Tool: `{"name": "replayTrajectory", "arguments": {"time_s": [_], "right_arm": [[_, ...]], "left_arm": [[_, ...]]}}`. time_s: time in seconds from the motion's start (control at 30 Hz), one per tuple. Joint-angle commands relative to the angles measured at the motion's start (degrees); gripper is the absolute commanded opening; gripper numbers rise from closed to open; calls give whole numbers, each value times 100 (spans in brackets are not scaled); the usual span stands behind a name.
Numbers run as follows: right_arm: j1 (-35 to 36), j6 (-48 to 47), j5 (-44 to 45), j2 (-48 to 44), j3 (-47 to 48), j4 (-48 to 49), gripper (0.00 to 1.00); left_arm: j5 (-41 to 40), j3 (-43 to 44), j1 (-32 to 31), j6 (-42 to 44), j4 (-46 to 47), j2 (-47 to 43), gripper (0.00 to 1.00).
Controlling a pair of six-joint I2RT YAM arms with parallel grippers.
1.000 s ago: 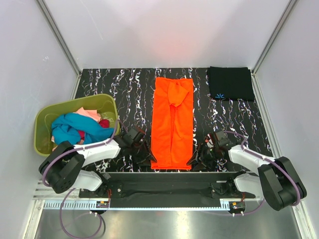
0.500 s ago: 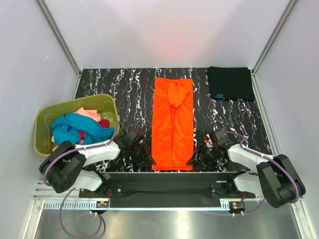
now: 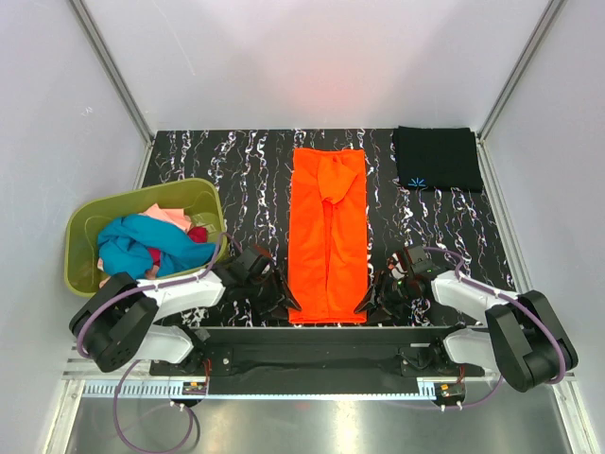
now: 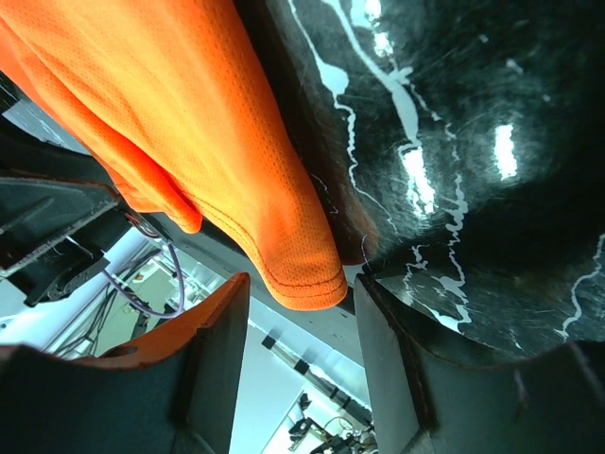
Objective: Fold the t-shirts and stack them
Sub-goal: Fold the tshirt
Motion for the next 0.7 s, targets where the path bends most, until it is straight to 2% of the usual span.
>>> {"name": "replayTrajectory", "arguments": {"time_s": [0.0, 0.17, 0.4, 0.5, 0.63, 0.67], "right_arm": [[-42, -66, 536, 150, -29, 62, 56], [-51, -5, 413, 273, -82, 247, 54], [-42, 48, 404, 405, -56, 352, 52], [-42, 39, 413, 423, -65, 352, 48], [-51, 30, 457, 379, -135, 326, 36], [-42, 22, 483, 353, -152, 300, 30]], "left_arm": [[-523, -408, -32, 200, -978, -37, 53], [-427, -576, -32, 156, -724, -3, 53], [-286, -444, -94, 182, -434, 533, 50], [-285, -470, -103, 165, -380, 604, 46], [-400, -523, -103, 173, -433, 499, 33], [-409, -514, -94, 199, -451, 472, 29]]}}
